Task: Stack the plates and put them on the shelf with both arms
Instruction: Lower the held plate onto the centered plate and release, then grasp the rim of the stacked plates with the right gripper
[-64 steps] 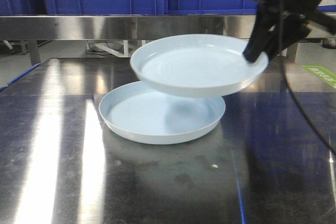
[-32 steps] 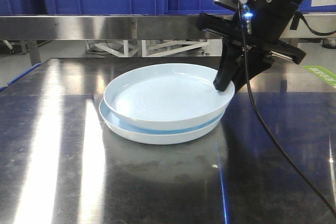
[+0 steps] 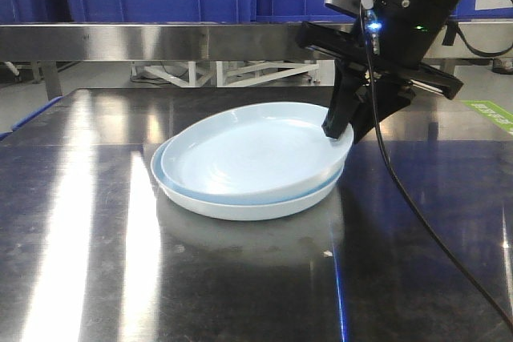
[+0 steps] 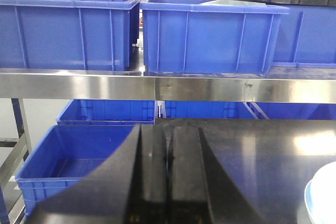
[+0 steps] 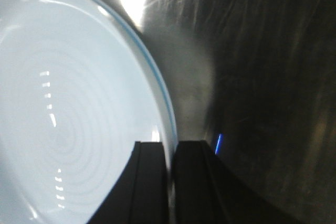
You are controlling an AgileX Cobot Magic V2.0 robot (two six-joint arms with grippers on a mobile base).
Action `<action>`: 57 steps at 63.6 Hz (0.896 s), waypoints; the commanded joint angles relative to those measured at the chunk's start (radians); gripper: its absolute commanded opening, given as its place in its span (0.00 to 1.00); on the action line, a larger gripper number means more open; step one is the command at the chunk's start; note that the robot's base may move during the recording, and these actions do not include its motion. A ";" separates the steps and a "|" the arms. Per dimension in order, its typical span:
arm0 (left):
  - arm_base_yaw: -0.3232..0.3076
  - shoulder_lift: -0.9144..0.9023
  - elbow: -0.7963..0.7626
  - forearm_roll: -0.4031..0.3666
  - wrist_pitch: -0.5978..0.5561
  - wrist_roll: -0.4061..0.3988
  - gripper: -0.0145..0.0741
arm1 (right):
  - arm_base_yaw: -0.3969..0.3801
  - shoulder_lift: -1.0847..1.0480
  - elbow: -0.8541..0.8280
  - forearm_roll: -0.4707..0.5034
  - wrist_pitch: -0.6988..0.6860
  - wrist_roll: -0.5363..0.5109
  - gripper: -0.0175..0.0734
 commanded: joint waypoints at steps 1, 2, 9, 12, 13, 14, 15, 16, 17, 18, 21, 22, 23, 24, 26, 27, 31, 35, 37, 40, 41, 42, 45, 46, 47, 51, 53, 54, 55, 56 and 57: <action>-0.007 0.006 -0.035 -0.010 -0.088 -0.004 0.25 | 0.003 -0.053 -0.032 0.026 -0.028 0.000 0.45; -0.007 0.006 -0.035 -0.010 -0.088 -0.004 0.25 | 0.004 -0.053 -0.032 0.026 -0.028 0.000 0.46; -0.007 0.006 -0.035 -0.010 -0.088 -0.004 0.25 | 0.008 -0.051 -0.032 0.017 -0.027 0.000 0.50; -0.007 0.006 -0.035 -0.010 -0.088 -0.004 0.25 | 0.008 -0.051 -0.032 0.014 -0.027 0.000 0.50; -0.007 0.006 -0.035 -0.010 -0.088 -0.004 0.25 | 0.008 -0.051 -0.032 0.013 -0.027 0.000 0.50; -0.007 0.006 -0.035 -0.010 -0.088 -0.004 0.25 | 0.008 -0.051 -0.032 0.012 -0.027 0.000 0.50; -0.007 0.006 -0.035 -0.010 -0.088 -0.004 0.25 | 0.008 -0.051 -0.032 0.009 -0.027 0.000 0.50; -0.007 0.006 -0.035 -0.010 -0.088 -0.004 0.25 | 0.008 -0.051 -0.032 0.008 -0.027 0.000 0.50; -0.007 0.006 -0.035 -0.010 -0.088 -0.004 0.25 | 0.008 -0.051 -0.032 0.005 -0.027 0.000 0.50; -0.007 0.006 -0.035 -0.010 -0.088 -0.004 0.25 | 0.008 -0.051 -0.032 0.003 -0.027 0.000 0.50; -0.007 0.006 -0.035 -0.010 -0.088 -0.004 0.25 | 0.008 -0.051 -0.032 -0.003 -0.024 0.000 0.50; -0.007 0.006 -0.035 -0.010 -0.088 -0.004 0.25 | 0.008 -0.051 -0.032 -0.004 -0.023 0.000 0.50; -0.007 0.006 -0.035 -0.010 -0.088 -0.004 0.25 | 0.008 -0.051 -0.032 -0.007 -0.021 0.000 0.50; -0.007 0.006 -0.035 -0.010 -0.088 -0.004 0.25 | 0.008 -0.051 -0.032 -0.009 -0.021 0.000 0.50; -0.007 0.006 -0.035 -0.010 -0.088 -0.004 0.25 | 0.008 -0.051 -0.032 -0.014 -0.019 0.000 0.50; -0.007 0.006 -0.035 -0.010 -0.088 -0.004 0.25 | 0.008 -0.051 -0.032 -0.015 -0.019 0.000 0.50; -0.007 0.006 -0.035 -0.010 -0.088 -0.004 0.25 | 0.008 -0.051 -0.032 -0.024 -0.018 0.000 0.52; -0.007 0.006 -0.035 -0.010 -0.088 -0.004 0.25 | 0.008 -0.051 -0.032 -0.028 -0.018 0.000 0.54; -0.007 0.006 -0.035 -0.010 -0.088 -0.004 0.25 | 0.008 -0.051 -0.032 -0.028 -0.018 0.000 0.54; -0.007 0.006 -0.035 -0.010 -0.088 -0.004 0.25 | 0.008 -0.051 -0.030 -0.028 -0.018 0.000 0.55; -0.007 0.006 -0.035 -0.010 -0.088 -0.004 0.25 | 0.008 -0.051 -0.027 -0.028 -0.021 0.000 0.55; -0.007 0.006 -0.035 -0.010 -0.088 -0.004 0.25 | 0.008 -0.051 -0.025 -0.028 -0.023 0.000 0.55; -0.007 0.006 -0.035 -0.010 -0.088 -0.004 0.25 | 0.008 -0.051 -0.019 -0.028 -0.025 0.000 0.55; -0.007 0.006 -0.035 -0.010 -0.088 -0.004 0.25 | 0.008 -0.051 -0.017 -0.028 -0.026 0.000 0.55; -0.007 0.006 -0.035 -0.010 -0.088 -0.004 0.25 | 0.008 -0.051 -0.013 -0.028 -0.026 0.000 0.55; -0.007 0.006 -0.035 -0.010 -0.088 -0.004 0.25 | 0.008 -0.051 -0.002 -0.028 -0.032 0.000 0.55; -0.007 0.006 -0.035 -0.010 -0.088 -0.004 0.25 | 0.008 -0.050 0.003 -0.028 -0.032 0.000 0.55; -0.007 0.006 -0.035 -0.010 -0.088 -0.004 0.25 | 0.008 -0.050 0.005 -0.028 -0.033 0.000 0.55; -0.007 0.006 -0.035 -0.010 -0.088 -0.004 0.25 | 0.008 -0.049 0.006 -0.028 -0.033 0.000 0.55; -0.007 0.006 -0.035 -0.010 -0.088 -0.004 0.25 | 0.008 -0.049 0.006 -0.028 -0.033 0.000 0.55; -0.007 0.006 -0.035 -0.010 -0.088 -0.004 0.25 | 0.008 -0.048 0.006 -0.028 -0.033 0.000 0.55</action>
